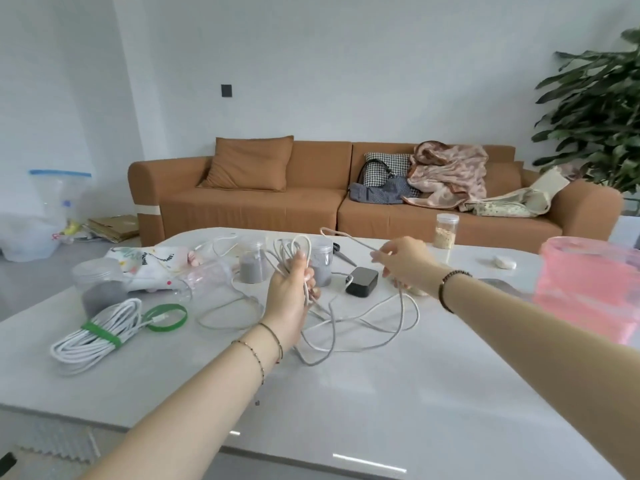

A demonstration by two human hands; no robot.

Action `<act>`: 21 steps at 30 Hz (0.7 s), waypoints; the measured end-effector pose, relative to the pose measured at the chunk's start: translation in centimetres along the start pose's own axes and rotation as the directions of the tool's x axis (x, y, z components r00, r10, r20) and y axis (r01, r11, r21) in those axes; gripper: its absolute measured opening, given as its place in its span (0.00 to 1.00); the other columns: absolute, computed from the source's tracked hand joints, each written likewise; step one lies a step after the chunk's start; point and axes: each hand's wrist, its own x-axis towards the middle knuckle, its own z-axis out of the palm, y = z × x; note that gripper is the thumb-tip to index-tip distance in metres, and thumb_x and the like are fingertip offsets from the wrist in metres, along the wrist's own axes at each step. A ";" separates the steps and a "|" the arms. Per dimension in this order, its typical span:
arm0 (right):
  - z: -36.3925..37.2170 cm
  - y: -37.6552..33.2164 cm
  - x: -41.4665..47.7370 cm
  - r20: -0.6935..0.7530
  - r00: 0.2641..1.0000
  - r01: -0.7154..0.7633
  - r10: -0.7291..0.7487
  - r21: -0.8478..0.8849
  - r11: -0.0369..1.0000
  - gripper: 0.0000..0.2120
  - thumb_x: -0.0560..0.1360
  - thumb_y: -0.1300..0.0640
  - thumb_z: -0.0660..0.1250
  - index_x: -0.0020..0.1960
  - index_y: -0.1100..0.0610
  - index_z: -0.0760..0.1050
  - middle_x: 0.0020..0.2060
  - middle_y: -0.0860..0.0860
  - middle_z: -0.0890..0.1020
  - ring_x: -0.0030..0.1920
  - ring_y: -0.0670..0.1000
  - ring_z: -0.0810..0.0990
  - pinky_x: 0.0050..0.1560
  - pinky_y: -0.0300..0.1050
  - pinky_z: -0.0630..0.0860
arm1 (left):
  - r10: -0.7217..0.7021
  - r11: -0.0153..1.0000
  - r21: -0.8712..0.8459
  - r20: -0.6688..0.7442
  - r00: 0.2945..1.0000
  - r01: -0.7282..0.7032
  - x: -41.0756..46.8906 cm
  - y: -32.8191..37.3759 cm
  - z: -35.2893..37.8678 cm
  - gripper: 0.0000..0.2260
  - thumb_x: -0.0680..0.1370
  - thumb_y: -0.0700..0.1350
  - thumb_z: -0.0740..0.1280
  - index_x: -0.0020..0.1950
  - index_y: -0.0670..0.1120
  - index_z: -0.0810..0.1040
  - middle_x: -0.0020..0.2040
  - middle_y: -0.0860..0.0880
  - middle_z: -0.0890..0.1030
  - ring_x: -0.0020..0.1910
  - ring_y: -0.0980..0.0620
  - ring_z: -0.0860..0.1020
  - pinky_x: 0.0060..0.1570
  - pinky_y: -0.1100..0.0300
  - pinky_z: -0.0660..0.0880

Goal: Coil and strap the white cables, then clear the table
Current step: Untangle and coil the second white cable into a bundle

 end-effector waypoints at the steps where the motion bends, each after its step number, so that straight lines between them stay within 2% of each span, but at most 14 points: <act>1: 0.8 0.4 -0.1 -0.040 0.997 0.068 -0.070 -0.049 0.996 0.13 0.81 0.49 0.62 0.59 0.54 0.80 0.43 0.52 0.84 0.32 0.50 0.80 0.36 0.47 0.80 | -0.016 1.000 0.023 -0.016 1.000 0.017 0.2 -0.9 0.0 0.15 0.82 0.51 0.64 0.38 0.48 0.69 0.29 0.53 0.68 0.27 0.55 0.66 0.33 0.60 0.65; 3: 2.3 1.4 -0.6 -0.117 0.963 0.216 -0.244 -0.207 0.954 0.21 0.82 0.50 0.61 0.74 0.49 0.67 0.57 0.53 0.79 0.49 0.54 0.79 0.50 0.51 0.78 | -0.063 0.997 0.051 -0.028 0.998 0.064 0.5 -2.3 0.1 0.13 0.81 0.50 0.67 0.38 0.48 0.70 0.30 0.52 0.69 0.26 0.55 0.69 0.33 0.59 0.67; 4: 3.0 2.2 -0.9 -0.185 0.919 0.280 -0.347 -0.311 0.908 0.26 0.82 0.50 0.61 0.78 0.48 0.60 0.62 0.52 0.75 0.56 0.55 0.76 0.55 0.52 0.75 | -0.087 0.994 0.059 -0.028 0.996 0.088 0.7 -3.1 0.3 0.12 0.80 0.49 0.68 0.39 0.48 0.71 0.30 0.52 0.70 0.27 0.54 0.70 0.33 0.59 0.68; 5: 3.7 2.7 -1.6 -0.249 0.856 0.331 -0.454 -0.412 0.849 0.27 0.81 0.51 0.62 0.78 0.49 0.59 0.64 0.52 0.73 0.59 0.56 0.74 0.59 0.52 0.73 | -0.108 0.991 0.072 -0.025 0.994 0.109 1.0 -4.0 0.7 0.11 0.80 0.47 0.69 0.39 0.48 0.73 0.30 0.51 0.70 0.27 0.54 0.71 0.33 0.60 0.69; 7: 4.6 4.0 -2.7 -0.338 0.695 0.418 -0.635 -0.528 0.739 0.21 0.78 0.56 0.64 0.71 0.51 0.70 0.63 0.51 0.75 0.62 0.58 0.74 0.67 0.54 0.66 | -0.135 0.986 0.097 0.010 0.991 0.134 1.7 -5.4 1.5 0.10 0.79 0.42 0.69 0.39 0.46 0.74 0.29 0.49 0.71 0.27 0.53 0.72 0.32 0.59 0.70; 9: 5.7 5.9 -3.1 -0.391 0.594 0.449 -0.703 -0.564 0.693 0.13 0.75 0.58 0.65 0.59 0.52 0.79 0.62 0.50 0.78 0.66 0.61 0.72 0.74 0.60 0.58 | -0.147 0.981 0.136 0.078 0.986 0.135 2.3 -7.0 2.4 0.12 0.79 0.39 0.68 0.36 0.46 0.76 0.27 0.48 0.71 0.26 0.52 0.71 0.33 0.58 0.69; 11: 6.5 7.3 -3.4 -0.430 0.600 0.405 -0.675 -0.564 0.720 0.10 0.74 0.56 0.64 0.52 0.51 0.81 0.63 0.50 0.78 0.69 0.62 0.70 0.76 0.63 0.53 | -0.156 0.970 0.206 0.124 0.980 0.128 3.2 -8.2 3.3 0.17 0.79 0.41 0.68 0.29 0.48 0.76 0.26 0.48 0.71 0.26 0.51 0.72 0.36 0.57 0.69; 13: 6.4 7.6 -3.6 -0.507 0.653 0.297 -0.563 -0.513 0.806 0.08 0.73 0.55 0.64 0.48 0.49 0.81 0.62 0.48 0.79 0.67 0.61 0.71 0.75 0.60 0.54 | -0.168 0.957 0.260 0.146 0.975 0.126 4.3 -8.8 4.2 0.16 0.78 0.43 0.69 0.29 0.49 0.74 0.27 0.48 0.70 0.26 0.52 0.71 0.35 0.59 0.68; 16: 5.4 7.9 -3.0 -0.562 0.641 0.184 -0.523 -0.549 0.815 0.06 0.69 0.55 0.65 0.42 0.48 0.80 0.49 0.44 0.79 0.50 0.55 0.70 0.59 0.52 0.62 | -0.181 0.940 0.318 0.156 0.971 0.124 6.2 -9.1 6.0 0.14 0.76 0.43 0.71 0.31 0.50 0.72 0.29 0.49 0.70 0.27 0.53 0.69 0.36 0.59 0.67; 18: 5.2 8.3 -2.7 -0.539 0.641 0.211 -0.546 -0.561 0.801 0.06 0.70 0.55 0.64 0.42 0.48 0.80 0.46 0.45 0.78 0.47 0.54 0.69 0.53 0.50 0.62 | -0.171 0.954 0.273 0.144 0.975 0.127 7.0 -9.6 6.5 0.13 0.77 0.45 0.72 0.33 0.50 0.75 0.29 0.50 0.71 0.28 0.53 0.70 0.40 0.57 0.70; 19: 5.3 8.5 -2.5 -0.513 0.654 0.273 -0.556 -0.526 0.806 0.07 0.72 0.54 0.63 0.45 0.48 0.80 0.46 0.44 0.77 0.48 0.54 0.70 0.53 0.48 0.63 | -0.160 0.967 0.221 0.130 0.979 0.129 7.0 -9.9 6.6 0.14 0.77 0.47 0.72 0.34 0.49 0.75 0.29 0.51 0.71 0.28 0.53 0.70 0.39 0.58 0.71; 21: 5.8 8.5 -2.5 -0.446 0.702 0.439 -0.555 -0.343 0.831 0.09 0.76 0.51 0.61 0.51 0.49 0.79 0.49 0.44 0.77 0.52 0.51 0.72 0.54 0.45 0.66 | -0.149 0.982 0.139 0.123 0.981 0.132 6.7 -10.1 6.3 0.16 0.78 0.52 0.70 0.34 0.48 0.71 0.28 0.50 0.69 0.27 0.53 0.69 0.34 0.62 0.69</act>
